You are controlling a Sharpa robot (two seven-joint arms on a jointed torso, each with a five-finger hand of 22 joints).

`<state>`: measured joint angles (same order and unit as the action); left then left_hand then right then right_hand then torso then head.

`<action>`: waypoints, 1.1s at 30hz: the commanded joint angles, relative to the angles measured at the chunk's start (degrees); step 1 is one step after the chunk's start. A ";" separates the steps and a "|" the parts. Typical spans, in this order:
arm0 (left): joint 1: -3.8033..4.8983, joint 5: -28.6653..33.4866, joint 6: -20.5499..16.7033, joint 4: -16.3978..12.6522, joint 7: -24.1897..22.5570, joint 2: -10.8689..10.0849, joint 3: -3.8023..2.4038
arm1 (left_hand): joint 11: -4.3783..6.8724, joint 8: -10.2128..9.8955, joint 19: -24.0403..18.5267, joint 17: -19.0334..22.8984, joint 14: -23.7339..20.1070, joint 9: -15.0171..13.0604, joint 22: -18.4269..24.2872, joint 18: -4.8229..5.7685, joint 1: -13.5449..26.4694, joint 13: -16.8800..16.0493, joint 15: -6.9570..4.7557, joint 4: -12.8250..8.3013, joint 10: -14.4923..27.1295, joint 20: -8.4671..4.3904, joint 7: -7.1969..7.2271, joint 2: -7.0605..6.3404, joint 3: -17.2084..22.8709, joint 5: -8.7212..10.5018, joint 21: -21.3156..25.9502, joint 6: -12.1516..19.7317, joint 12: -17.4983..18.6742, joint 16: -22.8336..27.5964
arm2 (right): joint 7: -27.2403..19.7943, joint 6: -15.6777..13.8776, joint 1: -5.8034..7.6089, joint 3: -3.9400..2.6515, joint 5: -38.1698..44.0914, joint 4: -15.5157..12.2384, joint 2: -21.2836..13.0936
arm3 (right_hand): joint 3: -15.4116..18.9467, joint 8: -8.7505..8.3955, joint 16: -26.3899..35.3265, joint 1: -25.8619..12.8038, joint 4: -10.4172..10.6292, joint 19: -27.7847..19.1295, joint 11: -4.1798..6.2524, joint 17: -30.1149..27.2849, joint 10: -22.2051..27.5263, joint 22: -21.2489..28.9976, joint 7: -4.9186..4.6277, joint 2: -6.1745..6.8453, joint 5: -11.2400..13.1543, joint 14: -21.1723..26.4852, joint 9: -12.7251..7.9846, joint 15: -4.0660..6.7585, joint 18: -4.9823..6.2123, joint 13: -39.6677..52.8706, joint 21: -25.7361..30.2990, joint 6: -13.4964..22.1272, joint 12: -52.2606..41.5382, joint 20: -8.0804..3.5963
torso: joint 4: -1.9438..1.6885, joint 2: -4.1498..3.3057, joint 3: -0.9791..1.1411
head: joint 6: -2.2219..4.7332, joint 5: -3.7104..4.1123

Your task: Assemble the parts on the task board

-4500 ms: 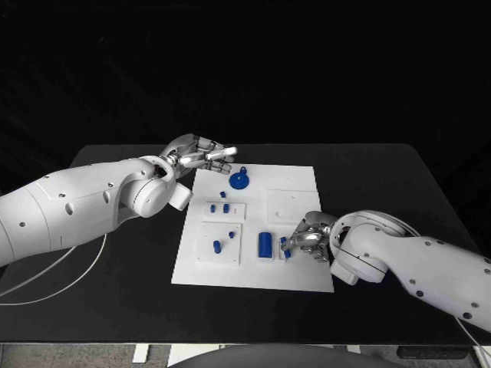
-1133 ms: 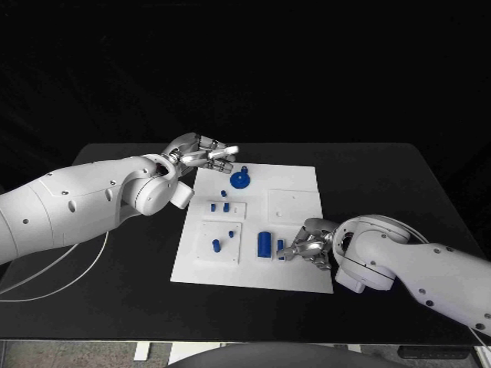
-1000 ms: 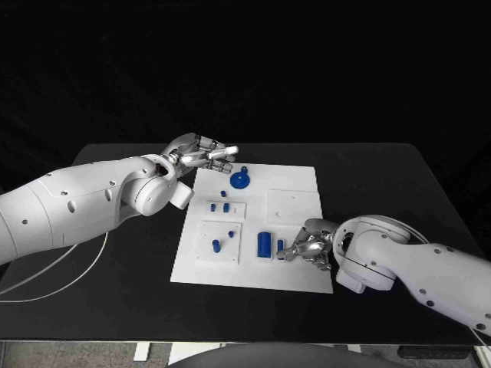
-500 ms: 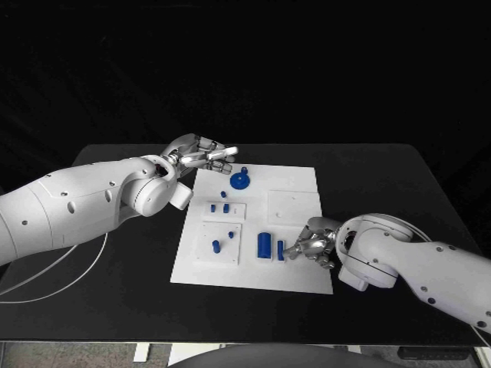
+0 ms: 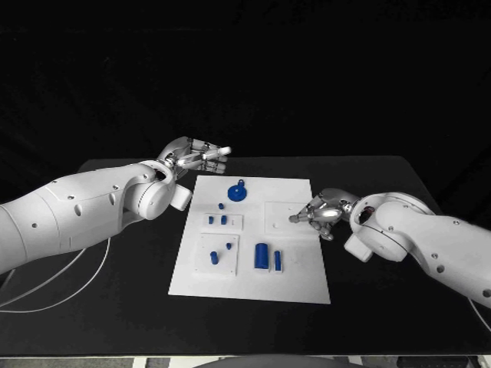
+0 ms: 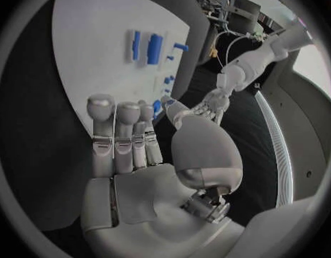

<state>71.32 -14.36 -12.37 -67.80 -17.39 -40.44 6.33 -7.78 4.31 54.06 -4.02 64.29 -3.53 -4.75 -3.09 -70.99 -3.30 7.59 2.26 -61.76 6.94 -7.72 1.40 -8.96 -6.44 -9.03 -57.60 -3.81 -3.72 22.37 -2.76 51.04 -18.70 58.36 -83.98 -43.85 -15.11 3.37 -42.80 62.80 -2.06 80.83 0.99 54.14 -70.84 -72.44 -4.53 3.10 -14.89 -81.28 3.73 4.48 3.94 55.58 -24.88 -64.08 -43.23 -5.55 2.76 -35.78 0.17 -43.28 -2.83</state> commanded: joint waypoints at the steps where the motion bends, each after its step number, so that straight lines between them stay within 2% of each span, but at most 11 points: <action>1: -0.25 5.42 -2.54 1.12 -3.22 0.52 -0.06 | 0.11 -0.27 0.31 0.03 0.35 -0.09 0.00 0.80 -0.07 -0.05 0.01 -0.63 -0.58 -0.09 -0.01 0.82 -0.19 -0.41 -0.24 -0.59 0.34 0.18 | -15.36 -5.37 0.92 -0.09 -14.19 3.27 0.96 | 1.14 0.14 3.74 0.94 -0.95 -0.84 -0.05 -2.66 1.29 3.82 -0.27 -0.66 -0.82 0.46 -0.02 -0.37 0.66 -2.99 8.39 0.31 2.59 0.26 | 0.85 1.39 -0.11 | 0.68 -0.33; 11: -1.24 9.88 -0.69 5.49 -3.47 2.47 -0.11 | 0.74 -0.36 -0.57 0.17 -2.38 -0.07 0.21 0.71 -1.37 -0.04 -0.27 -4.06 1.40 0.43 0.41 -1.13 -0.39 0.65 0.04 1.66 0.34 0.21 | -32.02 -7.12 2.45 -1.22 -28.64 18.66 7.51 | 1.90 0.11 38.68 2.46 -3.29 -25.53 -7.70 -38.72 7.15 43.29 -2.06 -2.32 -4.50 18.05 -0.24 -11.02 0.94 -51.29 21.19 8.09 39.10 11.86 | 1.48 3.96 -0.12 | 2.90 -0.81; 23: -2.61 12.27 -0.26 8.56 -3.43 4.11 -0.16 | 0.81 -0.27 -1.46 0.31 -5.03 -0.05 0.19 -1.40 -0.88 -0.03 -0.07 -3.75 3.33 2.30 0.68 -1.24 0.75 0.50 0.18 2.28 0.42 0.28 | -38.70 -7.32 2.57 -2.53 -31.81 27.37 11.38 | 9.62 -0.03 39.24 4.03 -5.62 -26.16 -8.13 -50.68 11.15 68.58 -1.64 -5.85 -6.39 20.78 -0.39 -11.62 5.36 -52.26 19.44 11.58 39.79 16.92 | 1.33 4.91 0.49 | 4.69 -1.00; 24: -2.44 10.22 -1.05 8.42 -2.43 3.90 -0.09 | 7.78 -4.31 -54.06 4.02 -22.67 3.53 4.75 3.09 20.65 3.30 -7.59 -2.26 20.67 -6.94 7.72 -1.40 8.96 6.44 9.03 57.60 3.81 3.72 | -34.36 -7.01 2.58 -2.47 -29.24 27.01 11.16 | 15.11 -3.37 42.80 -15.99 2.06 -80.83 -0.99 -54.14 29.21 72.44 4.53 -3.10 14.89 38.90 -3.73 -4.48 -3.94 -55.58 24.88 64.08 43.23 5.55 | 1.38 4.75 0.25 | 4.41 -1.03; 26: -2.54 10.27 -1.40 8.07 -2.55 3.81 -0.16 | 7.78 -4.31 -54.06 4.02 -64.29 3.53 4.75 3.09 22.90 3.30 -7.59 -2.26 61.76 -6.94 7.72 -1.40 8.96 6.44 9.03 57.60 3.81 3.72 | -34.54 -7.35 2.65 -2.26 -29.53 26.67 11.04 | 15.11 -3.37 42.80 -17.98 2.06 -80.83 -0.99 -54.14 70.84 72.44 4.53 -3.10 14.89 40.87 -3.73 -4.48 -3.94 -55.58 24.88 64.08 43.23 5.55 | 1.22 4.74 0.23 | 4.58 -0.88; 27: -2.63 10.31 -1.73 7.74 -2.66 3.72 -0.23 | 7.78 -4.31 -54.06 4.02 -64.29 3.53 4.75 3.09 24.59 3.30 -7.59 -2.26 61.76 -6.94 7.72 -1.40 8.96 6.44 9.03 57.60 3.81 3.72 | -34.72 -7.69 2.71 -2.05 -29.82 26.35 10.92 | 15.11 -3.37 42.80 -19.57 2.06 -80.83 -0.99 -54.14 70.84 72.44 4.53 -3.10 14.89 81.28 -3.73 -4.48 -3.94 -55.58 24.88 64.08 43.23 5.55 | 1.07 4.73 0.22 | 4.75 -0.74; 28: -2.76 10.37 -2.18 7.29 -2.80 3.60 -0.32 | 7.78 -4.31 -54.06 4.02 -64.29 3.53 4.75 3.09 26.82 3.30 -7.59 -2.26 61.76 -6.94 7.72 -1.40 8.96 6.44 9.03 57.60 3.81 3.72 | -34.95 -8.14 2.80 -1.77 -30.20 25.92 10.76 | 15.11 -3.37 42.80 -21.76 2.06 -80.83 -0.99 -54.14 70.84 72.44 4.53 -3.10 14.89 81.28 -3.73 -4.48 -3.94 -55.58 24.88 64.08 43.23 5.55 | 0.86 4.73 0.19 | 4.97 -0.54; 29: -2.92 10.45 -2.75 6.72 -2.99 3.45 -0.44 | 7.78 -4.31 -54.06 4.02 -64.29 3.53 4.75 3.09 28.43 3.30 -7.59 -2.26 61.76 -6.94 7.72 -1.40 8.96 6.44 9.03 57.60 3.81 3.72 | -35.25 -8.71 2.90 -1.42 -30.68 25.37 10.56 | 15.11 -3.37 42.80 -62.80 2.06 -80.83 -0.99 -54.14 70.84 72.44 4.53 -3.10 14.89 81.28 -3.73 -4.48 -3.94 -55.58 24.88 64.08 43.23 5.55 | 0.60 4.72 0.17 | 5.26 -0.30; 30: -3.12 10.54 -3.44 6.04 -3.21 3.27 -0.58 | 7.78 -4.31 -54.06 4.02 -64.29 3.53 4.75 3.09 30.12 3.30 -7.59 -2.26 61.76 -6.94 7.72 -1.40 8.96 6.44 9.03 57.60 3.81 3.72 | -35.60 -9.39 3.03 -1.00 -31.26 24.71 10.33 | 15.11 -3.37 42.80 -62.80 2.06 -80.83 -0.99 -54.14 70.84 72.44 4.53 -3.10 14.89 81.28 -3.73 -4.48 -3.94 -55.58 24.88 64.08 43.23 5.55 | 0.28 4.71 0.14 | 5.60 -0.01; 31: -3.34 10.65 -4.21 5.27 -3.46 3.06 -0.73 | 7.78 -4.31 -54.06 4.02 -64.29 3.53 4.75 3.09 70.99 3.30 -7.59 -2.26 61.76 -6.94 7.72 -1.40 8.96 6.44 9.03 57.60 3.81 3.72 | -36.00 -10.17 3.18 -0.52 -31.92 23.97 10.05 | 15.11 -3.37 42.80 -62.80 2.06 -80.83 -0.99 -54.14 70.84 72.44 4.53 -3.10 14.89 81.28 -3.73 -4.48 -3.94 -55.58 24.88 64.08 43.23 5.55 | -0.08 4.69 0.10 | 5.99 0.33; 33: -4.06 10.99 -6.75 2.74 -4.28 2.39 -1.25 | 7.78 -4.31 -54.06 4.02 -64.29 3.53 4.75 3.09 70.99 3.30 -7.59 -2.26 61.76 -6.94 7.72 -1.40 8.96 6.44 9.03 57.60 3.81 3.72 | -37.32 -12.71 3.66 1.04 -34.07 21.53 9.17 | 15.11 -3.37 42.80 -62.80 2.06 -80.83 -0.99 -54.14 70.84 72.44 4.53 -3.10 14.89 81.28 -3.73 -4.48 -3.94 -55.58 24.88 64.08 43.23 5.55 | -1.18 4.65 -0.01 | 7.18 1.36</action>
<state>67.69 -4.00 -15.15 -63.90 -19.90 -37.81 5.18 -1.57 1.10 11.78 -0.82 16.53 -0.81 -1.03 -1.55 -37.61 -0.75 1.68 -0.33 -16.32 2.06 -1.58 0.06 -1.83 -1.35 -1.98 -12.39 -0.86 -0.98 -12.50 -11.82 54.50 -17.83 27.51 -61.23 -34.50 -1.19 0.82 -0.87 27.98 -1.88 12.23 -1.60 0.78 -17.66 -0.87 -1.42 -0.65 -5.06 -19.01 0.77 -1.62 2.57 0.74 -1.22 -11.80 -0.96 2.58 3.00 -31.05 0.31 -37.25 -2.47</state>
